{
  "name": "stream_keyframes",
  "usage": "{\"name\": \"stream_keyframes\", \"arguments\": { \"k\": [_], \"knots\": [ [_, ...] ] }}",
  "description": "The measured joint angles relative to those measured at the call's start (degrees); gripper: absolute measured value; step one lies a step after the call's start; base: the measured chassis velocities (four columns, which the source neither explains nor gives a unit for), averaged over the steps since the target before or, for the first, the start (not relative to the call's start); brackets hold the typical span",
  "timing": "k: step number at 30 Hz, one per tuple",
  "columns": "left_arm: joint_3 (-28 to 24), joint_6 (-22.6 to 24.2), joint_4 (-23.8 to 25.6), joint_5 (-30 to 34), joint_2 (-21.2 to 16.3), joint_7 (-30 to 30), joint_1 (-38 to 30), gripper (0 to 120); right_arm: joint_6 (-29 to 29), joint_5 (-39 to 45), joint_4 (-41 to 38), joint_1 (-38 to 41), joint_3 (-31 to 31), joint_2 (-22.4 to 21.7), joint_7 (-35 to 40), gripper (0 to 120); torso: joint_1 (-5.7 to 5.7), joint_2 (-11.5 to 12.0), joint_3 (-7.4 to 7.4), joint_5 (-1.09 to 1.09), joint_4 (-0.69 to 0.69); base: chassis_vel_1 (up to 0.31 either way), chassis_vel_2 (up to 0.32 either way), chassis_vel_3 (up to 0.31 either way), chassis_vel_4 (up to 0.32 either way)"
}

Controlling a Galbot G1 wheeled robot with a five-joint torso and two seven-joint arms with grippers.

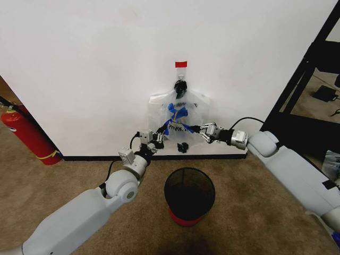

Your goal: Pick up the garbage bag from the wall and place it over the trash bin.

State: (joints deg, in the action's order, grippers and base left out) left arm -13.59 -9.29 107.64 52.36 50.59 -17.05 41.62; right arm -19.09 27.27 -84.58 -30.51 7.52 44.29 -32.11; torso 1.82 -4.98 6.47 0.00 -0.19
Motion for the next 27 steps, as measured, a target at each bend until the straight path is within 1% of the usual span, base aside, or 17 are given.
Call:
{"name": "stream_keyframes", "arguments": {
  "k": [1, 2, 4, 5, 8, 9, 12, 14, 15, 16, 17, 20, 21, 22, 23, 26, 27],
  "knots": [
    [0.0, 0.0, 0.0, 0.0, 0.0, 0.0, 0.0, 0, 0.0, 0.0, 0.0, 0.0, 0.0, 0.0, 0.0, 0, 0.0, 0.0, 0.0, 0.0, 0.0, 0.0, 0.0, 0.0, 0.0],
    [1.2, 0.0, 0.3, 0.0, 0.4, 0.0, 0.7, 0, 0.4, 4.3, -2.1, -2.1, -0.5, -1.0, 1.8, 0, 0.0, 0.0, 0.0, 0.0, 0.0, 0.0, 0.0, 0.0, 0.0],
    [3.1, 0.0, 0.7, 0.1, 1.1, 0.1, 2.0, 0, 1.0, 10.1, -5.8, -5.9, -2.0, -2.4, 5.4, 0, 0.0, 0.0, 0.0, 0.02, -0.01, 0.0, 0.0, 0.0, 0.0],
    [4.6, 0.0, 1.0, 0.3, 1.8, 0.1, 3.1, 0, 1.2, 12.8, -8.2, -8.9, -3.7, -3.0, 7.7, 0, 0.0, 0.0, 0.0, -0.01, 0.01, 0.0, 0.0, 0.0, 0.0],
    [8.4, 0.0, 2.2, 0.8, 4.4, 0.3, 6.7, 0, 1.5, 17.4, -13.1, -17.6, -9.6, -3.8, 10.6, 0, 0.0, 0.0, 0.0, 0.02, 0.01, 0.0, 0.0, 0.0, 0.0],
    [8.4, 0.0, 2.2, 0.8, 4.4, 0.3, 6.7, 0, 1.5, 17.4, -13.1, -17.6, -9.6, -3.8, 10.6, 0, 0.0, 0.0, 0.0, 0.02, 0.01, 0.0, 0.0, 0.0, 0.0],
    [11.0, -0.1, 3.4, 0.4, 6.6, 1.3, 10.8, 0, 1.6, 18.5, -16.8, -26.3, -16.3, -4.2, 10.8, 0, 0.0, 0.0, -0.01, 0.02, -0.02, 0.0, 0.0, 0.0, 0.0],
    [12.1, -0.3, 4.1, -0.3, 7.3, 2.1, 13.4, 0, 1.5, 18.2, -18.7, -31.3, -20.1, -4.2, 10.5, 0, 0.0, 0.0, -0.01, -0.01, 0.01, 0.0, 0.0, 0.0, 0.0],
    [12.6, -0.4, 4.5, -0.7, 7.6, 2.6, 14.9, 0, 1.5, 18.0, -19.4, -33.5, -21.6, -4.1, 10.3, 0, 0.0, 0.0, -0.01, 0.0, 0.0, 0.0, 0.0, 0.0, 0.0],
    [13.3, -0.7, 5.2, -1.3, 7.9, 3.2, 17.2, 0, 1.2, 17.5, -20.3, -36.4, -23.6, -3.8, 10.0, 0, -0.01, 0.0, -0.01, 0.01, 0.01, 0.0, 0.0, 0.0, 0.0],
    [13.3, -0.7, 5.2, -1.3, 7.9, 3.2, 17.2, 0, 1.2, 17.5, -20.3, -36.4, -23.6, -3.8, 10.0, 0, -0.01, 0.0, -0.01, 0.01, 0.01, 0.0, 0.0, 0.0, 0.0],
    [15.6, -1.2, 6.7, -2.6, 8.7, 4.5, 22.5, 0, 0.2, 16.0, -21.5, -41.0, -26.0, -2.5, 9.3, 0, -0.01, 0.0, -0.01, -0.01, -0.02, 0.0, 0.0, 0.0, 0.0],
    [17.0, -1.6, 7.5, -3.4, 8.8, 5.0, 25.4, 0, 0.0, 15.3, -21.6, -41.8, -26.1, -1.8, 9.0, 0, -0.01, 0.0, -0.01, 0.02, 0.0, 0.0, 0.0, 0.0, 0.0],
    [17.5, -1.8, 7.8, -3.8, 8.9, 5.2, 26.6, 0, -0.2, 14.9, -21.9, -42.4, -26.4, -1.4, 8.9, 0, -0.01, 0.0, 0.0, 0.03, 0.07, 0.0, 0.0, 0.0, 0.0],
    [18.1, -2.1, 8.2, -4.3, 8.9, 5.5, 28.1, 0, -0.3, 14.3, -22.6, -43.6, -27.0, -0.9, 8.6, 0, -0.01, 0.0, 0.0, 0.02, 0.07, 0.0, 0.0, 0.0, 0.0],
    [18.4, -2.4, 8.7, -4.7, 8.9, 5.7, 29.2, 0, -0.3, 13.9, -23.6, -45.0, -27.9, -0.6, 8.2, 0, -0.01, 0.0, -0.01, -0.02, 0.04, 0.0, 0.0, 0.0, 0.0],
    [18.7, -2.6, 9.2, -5.0, 8.8, 5.8, 29.8, 0, -0.3, 13.4, -24.7, -46.6, -29.1, -0.5, 7.7, 0, -0.01, 0.0, 0.0, -0.01, 0.01, 0.0, 0.0, 0.0, 0.0]
  ]
}}
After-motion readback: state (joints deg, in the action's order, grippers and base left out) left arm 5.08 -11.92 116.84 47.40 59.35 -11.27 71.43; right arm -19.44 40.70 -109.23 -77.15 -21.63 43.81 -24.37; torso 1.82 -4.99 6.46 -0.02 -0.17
